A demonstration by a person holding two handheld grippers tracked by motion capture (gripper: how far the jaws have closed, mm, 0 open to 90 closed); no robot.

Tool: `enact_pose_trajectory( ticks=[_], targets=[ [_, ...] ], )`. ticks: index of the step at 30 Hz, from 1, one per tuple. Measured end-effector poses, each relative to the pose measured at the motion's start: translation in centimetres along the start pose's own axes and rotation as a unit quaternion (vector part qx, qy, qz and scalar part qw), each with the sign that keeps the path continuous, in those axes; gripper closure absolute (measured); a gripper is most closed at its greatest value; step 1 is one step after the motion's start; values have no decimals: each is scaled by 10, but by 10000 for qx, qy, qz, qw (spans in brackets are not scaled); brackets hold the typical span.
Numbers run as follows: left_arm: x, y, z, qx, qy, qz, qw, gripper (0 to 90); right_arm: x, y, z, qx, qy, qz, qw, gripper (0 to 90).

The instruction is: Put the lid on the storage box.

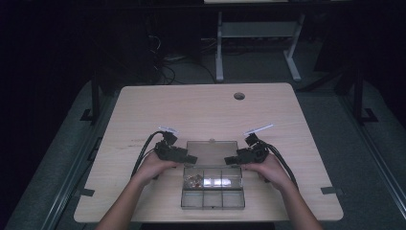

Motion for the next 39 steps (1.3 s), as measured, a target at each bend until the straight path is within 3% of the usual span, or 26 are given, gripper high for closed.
enact_pose_trajectory(
  ticks=[18,29,39],
  targets=[
    [-1,0,-2,121,-260,-98,9995,244,-2,1,1,137,181,-35,9997,148],
    [5,3,-9,-251,-183,-210,9993,342,4,4,7,465,135,-158,9987,237],
    [10,6,-16,-649,-78,-458,9968,424,10,6,13,854,-5,-462,9953,337]
  ],
)
Point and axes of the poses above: each handheld gripper's, and its own axes: x roughly backward along the jaws, y roughly out of its top, z roughly to its left, the point moved 10 cm from there along -x, roughly forward along the jaws, and after that the axes turned 3 degrees about z, right-handed, at the moved point
